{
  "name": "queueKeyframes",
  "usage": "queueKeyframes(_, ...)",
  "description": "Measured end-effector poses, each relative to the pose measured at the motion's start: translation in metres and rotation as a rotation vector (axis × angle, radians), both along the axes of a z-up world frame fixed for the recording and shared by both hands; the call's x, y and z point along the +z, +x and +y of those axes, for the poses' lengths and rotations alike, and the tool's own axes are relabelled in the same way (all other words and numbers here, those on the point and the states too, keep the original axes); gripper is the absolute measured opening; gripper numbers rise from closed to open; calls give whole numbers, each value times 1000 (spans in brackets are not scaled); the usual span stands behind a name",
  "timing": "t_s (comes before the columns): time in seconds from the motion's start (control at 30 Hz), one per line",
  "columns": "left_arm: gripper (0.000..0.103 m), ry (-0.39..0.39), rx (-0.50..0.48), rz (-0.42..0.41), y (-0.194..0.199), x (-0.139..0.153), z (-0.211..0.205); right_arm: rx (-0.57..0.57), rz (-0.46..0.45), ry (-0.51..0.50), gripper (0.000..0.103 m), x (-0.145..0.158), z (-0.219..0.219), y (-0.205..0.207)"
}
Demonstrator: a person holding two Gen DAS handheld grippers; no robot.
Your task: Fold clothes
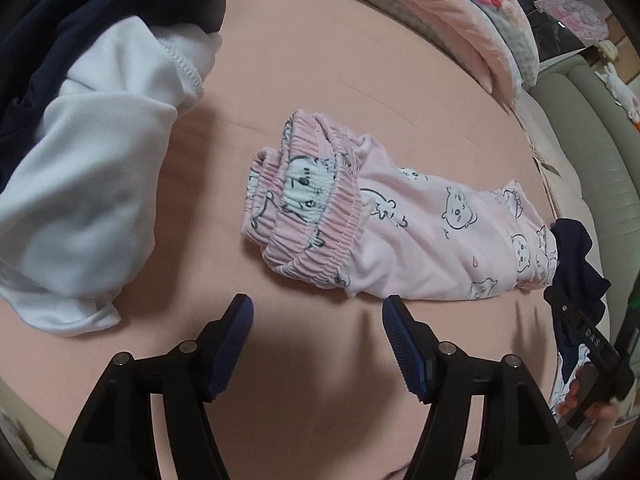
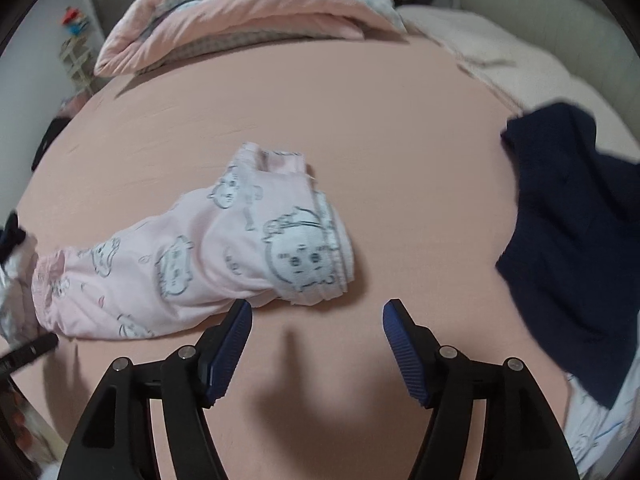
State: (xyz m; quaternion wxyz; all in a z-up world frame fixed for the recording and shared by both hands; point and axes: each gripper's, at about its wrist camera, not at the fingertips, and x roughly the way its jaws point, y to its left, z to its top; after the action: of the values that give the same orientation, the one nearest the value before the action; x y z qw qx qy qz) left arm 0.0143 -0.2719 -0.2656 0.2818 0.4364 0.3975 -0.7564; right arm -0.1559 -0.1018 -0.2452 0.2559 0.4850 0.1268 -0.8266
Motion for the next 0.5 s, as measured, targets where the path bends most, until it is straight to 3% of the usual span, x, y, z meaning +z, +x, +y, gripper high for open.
queueKeyframes(0.23, 65, 30, 15, 19, 10, -2, -5, 136, 32, 1, 68, 17, -29, 35)
queueKeyframes(0.5, 65, 27, 57, 29, 26, 6, -15, 382, 204, 135, 68, 15, -77, 84)
